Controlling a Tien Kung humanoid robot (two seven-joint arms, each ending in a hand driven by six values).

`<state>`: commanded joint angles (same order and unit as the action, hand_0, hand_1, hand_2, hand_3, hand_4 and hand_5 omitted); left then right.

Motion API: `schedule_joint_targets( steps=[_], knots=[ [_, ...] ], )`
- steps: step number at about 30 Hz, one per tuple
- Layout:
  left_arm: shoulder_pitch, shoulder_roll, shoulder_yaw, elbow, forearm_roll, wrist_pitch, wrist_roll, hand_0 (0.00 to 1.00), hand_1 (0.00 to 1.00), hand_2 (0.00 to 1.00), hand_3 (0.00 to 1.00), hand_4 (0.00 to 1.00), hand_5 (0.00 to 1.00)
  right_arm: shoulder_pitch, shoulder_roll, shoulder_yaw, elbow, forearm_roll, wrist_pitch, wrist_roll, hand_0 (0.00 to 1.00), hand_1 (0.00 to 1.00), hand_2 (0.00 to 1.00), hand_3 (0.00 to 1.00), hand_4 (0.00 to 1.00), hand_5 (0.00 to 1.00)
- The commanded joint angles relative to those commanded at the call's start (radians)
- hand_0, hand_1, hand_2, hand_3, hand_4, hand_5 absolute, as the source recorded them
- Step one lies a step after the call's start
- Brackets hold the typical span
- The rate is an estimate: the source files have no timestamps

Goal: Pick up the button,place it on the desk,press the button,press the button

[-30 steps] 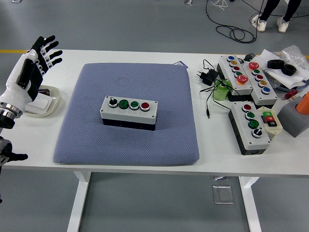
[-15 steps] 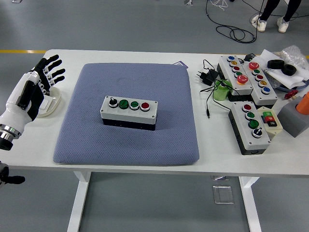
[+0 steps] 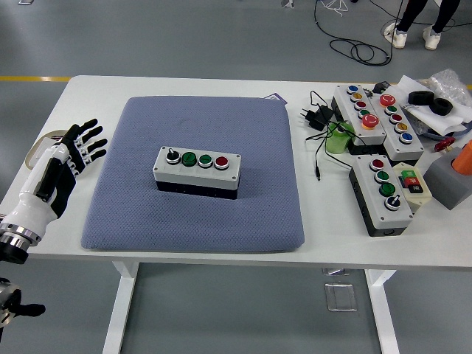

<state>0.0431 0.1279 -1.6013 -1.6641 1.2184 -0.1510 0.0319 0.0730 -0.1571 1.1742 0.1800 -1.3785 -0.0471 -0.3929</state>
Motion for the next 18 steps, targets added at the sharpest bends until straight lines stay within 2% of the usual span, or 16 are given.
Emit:
schedule_joint_targets(
  steps=[3, 7, 18],
  knots=[
    [-0.005, -0.001, -0.003, 0.003, 0.032, -0.002, 0.0, 0.818, 0.863, 0.921, 0.895, 0.724, 0.998, 0.001, -0.001, -0.004, 0.0, 0.001, 0.001, 0.0, 0.661, 0.632, 0.704, 0.58, 0.353, 0.201],
    [-0.015, -0.005, 0.006, 0.02, -0.007, 0.008, 0.0, 0.815, 0.859, 0.911, 0.886, 0.722, 0.998, 0.005, 0.001, -0.018, 0.0, 0.008, 0.004, 0.002, 0.661, 0.632, 0.703, 0.58, 0.353, 0.202],
    [-0.016, 0.0, 0.015, 0.031, 0.041, 0.008, -0.001, 0.812, 0.856, 0.91, 0.885, 0.717, 0.998, 0.008, 0.002, -0.009, 0.0, -0.014, 0.006, -0.001, 0.659, 0.633, 0.704, 0.58, 0.353, 0.203]
  ],
)
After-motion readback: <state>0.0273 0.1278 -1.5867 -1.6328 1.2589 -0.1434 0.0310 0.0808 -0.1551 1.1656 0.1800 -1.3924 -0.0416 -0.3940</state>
